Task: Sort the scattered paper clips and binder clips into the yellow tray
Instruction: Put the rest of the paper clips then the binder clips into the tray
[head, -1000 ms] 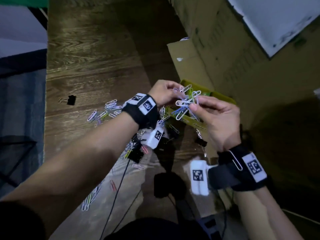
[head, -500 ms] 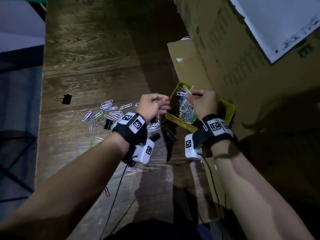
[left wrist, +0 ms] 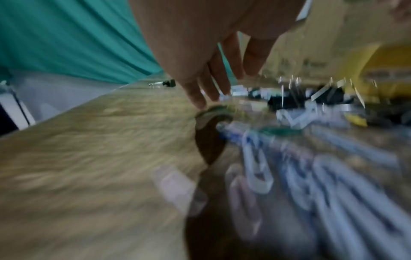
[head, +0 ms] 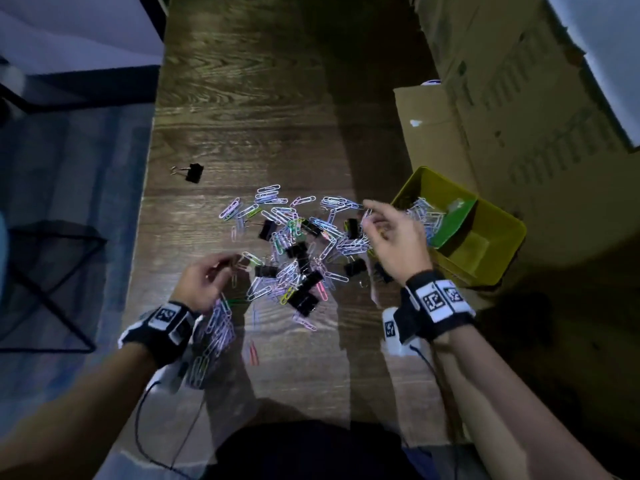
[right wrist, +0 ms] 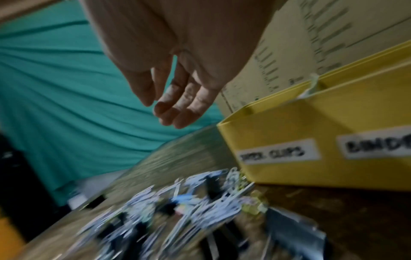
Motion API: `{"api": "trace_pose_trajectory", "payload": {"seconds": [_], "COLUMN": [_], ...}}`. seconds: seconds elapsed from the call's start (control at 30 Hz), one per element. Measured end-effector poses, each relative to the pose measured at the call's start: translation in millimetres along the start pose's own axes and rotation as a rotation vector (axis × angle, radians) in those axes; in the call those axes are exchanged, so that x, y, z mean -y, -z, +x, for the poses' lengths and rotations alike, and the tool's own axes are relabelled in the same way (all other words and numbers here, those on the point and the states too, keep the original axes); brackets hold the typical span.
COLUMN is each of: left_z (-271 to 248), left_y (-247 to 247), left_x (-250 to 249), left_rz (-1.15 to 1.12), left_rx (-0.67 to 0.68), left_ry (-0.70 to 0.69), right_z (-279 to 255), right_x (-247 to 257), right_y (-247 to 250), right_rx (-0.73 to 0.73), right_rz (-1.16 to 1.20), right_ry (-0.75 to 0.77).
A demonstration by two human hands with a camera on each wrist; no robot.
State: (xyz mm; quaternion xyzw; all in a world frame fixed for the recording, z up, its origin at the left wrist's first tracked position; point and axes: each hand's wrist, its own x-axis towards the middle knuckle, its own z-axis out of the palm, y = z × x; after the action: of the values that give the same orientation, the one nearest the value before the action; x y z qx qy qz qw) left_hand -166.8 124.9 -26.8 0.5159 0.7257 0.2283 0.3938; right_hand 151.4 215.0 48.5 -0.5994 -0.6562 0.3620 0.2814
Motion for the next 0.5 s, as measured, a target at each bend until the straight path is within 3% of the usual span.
{"api": "trace_pose_trajectory", "payload": {"seconds": [0.1, 0.2, 0.3, 0.4, 0.5], "left_z": [-24, -48, -74, -89, -97], "left_y": [4, -11, -33, -39, -15], "left_x": [47, 70, 68, 66, 68], "left_rz": [0.301, 0.534, 0.561, 0.513, 0.412], "left_rx": [0.118, 0.188, 0.225, 0.28, 0.162], "left_ry": [-0.147, -0.176, -0.211, -0.255, -0.267], "right_z": [-31, -63, -94, -116, -129], "right_x": [21, 33, 35, 31, 31], "right_y": [-36, -78, -122, -157, -174], "right_rx": [0.201, 0.462, 0.692, 0.929, 0.989], "right_rz": [0.012, -0.066, -0.145, -0.335, -0.479], "right_ry": [0.095, 0.14, 0.187, 0.117, 0.106]}}
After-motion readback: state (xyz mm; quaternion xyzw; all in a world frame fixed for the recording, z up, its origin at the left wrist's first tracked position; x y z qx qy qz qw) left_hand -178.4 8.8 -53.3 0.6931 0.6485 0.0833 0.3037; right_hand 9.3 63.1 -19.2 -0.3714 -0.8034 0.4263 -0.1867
